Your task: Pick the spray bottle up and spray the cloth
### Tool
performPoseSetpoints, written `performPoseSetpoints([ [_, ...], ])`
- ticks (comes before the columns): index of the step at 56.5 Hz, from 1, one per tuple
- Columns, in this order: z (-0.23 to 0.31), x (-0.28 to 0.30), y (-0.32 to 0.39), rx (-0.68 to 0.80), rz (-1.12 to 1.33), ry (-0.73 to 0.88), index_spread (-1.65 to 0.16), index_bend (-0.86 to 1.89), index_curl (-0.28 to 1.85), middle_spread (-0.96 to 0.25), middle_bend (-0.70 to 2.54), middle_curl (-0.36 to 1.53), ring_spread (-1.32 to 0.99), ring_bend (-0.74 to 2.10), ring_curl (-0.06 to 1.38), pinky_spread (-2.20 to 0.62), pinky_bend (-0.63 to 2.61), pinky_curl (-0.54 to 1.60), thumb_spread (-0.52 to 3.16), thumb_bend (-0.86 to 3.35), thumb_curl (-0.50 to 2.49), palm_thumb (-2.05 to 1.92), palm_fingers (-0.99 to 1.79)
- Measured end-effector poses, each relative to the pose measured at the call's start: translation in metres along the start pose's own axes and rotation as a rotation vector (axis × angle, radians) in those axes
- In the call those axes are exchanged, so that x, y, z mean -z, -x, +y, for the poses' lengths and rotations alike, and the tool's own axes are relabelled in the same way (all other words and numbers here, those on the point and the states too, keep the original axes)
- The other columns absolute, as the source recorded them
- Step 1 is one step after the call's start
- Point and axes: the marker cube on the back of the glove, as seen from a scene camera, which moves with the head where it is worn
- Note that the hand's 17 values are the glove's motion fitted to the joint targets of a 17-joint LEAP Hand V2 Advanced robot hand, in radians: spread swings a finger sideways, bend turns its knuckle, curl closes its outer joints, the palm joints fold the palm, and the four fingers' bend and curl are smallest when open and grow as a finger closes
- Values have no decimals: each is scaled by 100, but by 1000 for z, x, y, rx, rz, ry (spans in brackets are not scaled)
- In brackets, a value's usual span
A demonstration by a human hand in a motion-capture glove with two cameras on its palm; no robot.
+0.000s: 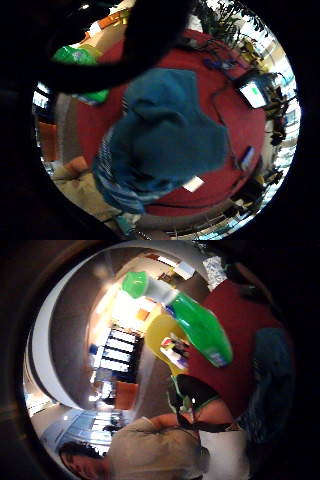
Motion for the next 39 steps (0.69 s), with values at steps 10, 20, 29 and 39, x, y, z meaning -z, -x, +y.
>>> performPoseSetpoints([
  [10, 64, 26, -9, 24, 207, 41, -36, 12, 36, 1, 26, 38, -5, 46, 38, 23, 18, 25, 99, -5, 44, 52, 41],
  [20, 107, 42, -12, -10, 342, 90, -38, 13, 32, 0, 23, 36, -5, 47, 37, 22, 19, 27, 100, -4, 40, 44, 40],
  [29, 122, 48, -17, 51, 446, 104, -40, 13, 29, 0, 20, 35, -5, 48, 37, 22, 20, 29, 102, -4, 38, 41, 41],
  [39, 124, 44, -5, -63, 350, 88, -40, 13, 27, 0, 19, 34, -4, 48, 36, 22, 20, 30, 102, -3, 36, 39, 41],
])
